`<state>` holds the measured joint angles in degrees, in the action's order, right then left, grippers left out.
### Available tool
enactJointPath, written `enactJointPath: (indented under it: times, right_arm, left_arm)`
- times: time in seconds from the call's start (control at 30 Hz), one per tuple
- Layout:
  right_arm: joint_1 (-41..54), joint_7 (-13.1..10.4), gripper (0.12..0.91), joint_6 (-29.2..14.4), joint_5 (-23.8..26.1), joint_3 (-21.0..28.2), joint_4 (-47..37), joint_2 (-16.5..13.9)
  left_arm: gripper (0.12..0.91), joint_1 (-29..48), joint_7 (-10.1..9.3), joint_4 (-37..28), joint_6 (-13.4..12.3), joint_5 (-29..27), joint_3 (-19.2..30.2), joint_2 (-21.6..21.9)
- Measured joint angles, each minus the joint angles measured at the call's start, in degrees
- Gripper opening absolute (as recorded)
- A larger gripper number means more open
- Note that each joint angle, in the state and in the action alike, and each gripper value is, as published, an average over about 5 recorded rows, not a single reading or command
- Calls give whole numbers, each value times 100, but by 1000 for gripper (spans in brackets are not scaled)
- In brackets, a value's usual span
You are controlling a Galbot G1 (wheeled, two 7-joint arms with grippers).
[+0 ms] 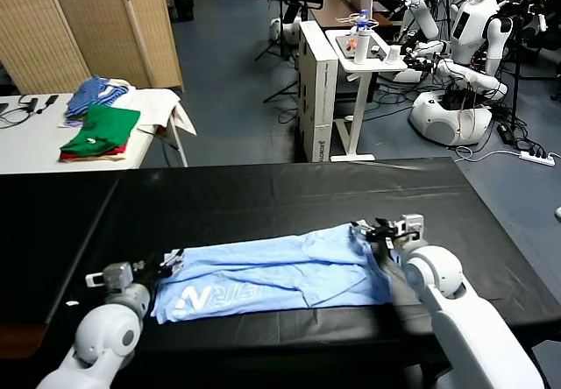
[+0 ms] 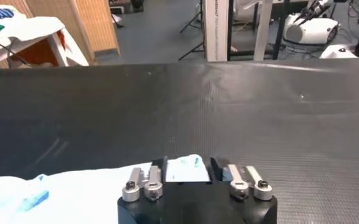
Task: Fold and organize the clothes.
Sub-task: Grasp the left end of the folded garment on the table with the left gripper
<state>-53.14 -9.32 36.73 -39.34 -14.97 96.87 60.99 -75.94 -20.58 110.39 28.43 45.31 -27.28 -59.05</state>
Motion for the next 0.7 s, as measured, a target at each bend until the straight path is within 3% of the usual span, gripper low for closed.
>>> enactJointPath:
  times: [0.1, 0.17, 0.23, 0.47, 0.6, 0.7]
  right_arm:
    - [-50, -41, 169, -119, 82, -22, 7, 33]
    - [-81, -86, 145, -199, 135, -38, 12, 67]
    - [-105, -145, 140, -299, 207, -57, 4, 115]
    - [-137, -253, 140, -532, 445, -115, -77, 282]
    - [-199, -9, 151, -461, 399, -166, -32, 266]
    - [-260, 180, 261, -453, 388, -225, 60, 198]
  left_arm:
    - [315, 13, 88, -12, -22, -34, 29, -4]
    - [204, 43, 149, -47, -56, -77, 59, -7]
    - [153, 84, 214, -94, -103, -140, 92, -14]
    - [146, 356, 447, -345, -270, -438, 235, -73]
    - [146, 581, 535, -528, -319, -524, 331, -92]
    - [146, 656, 577, -576, -311, -563, 354, -100]
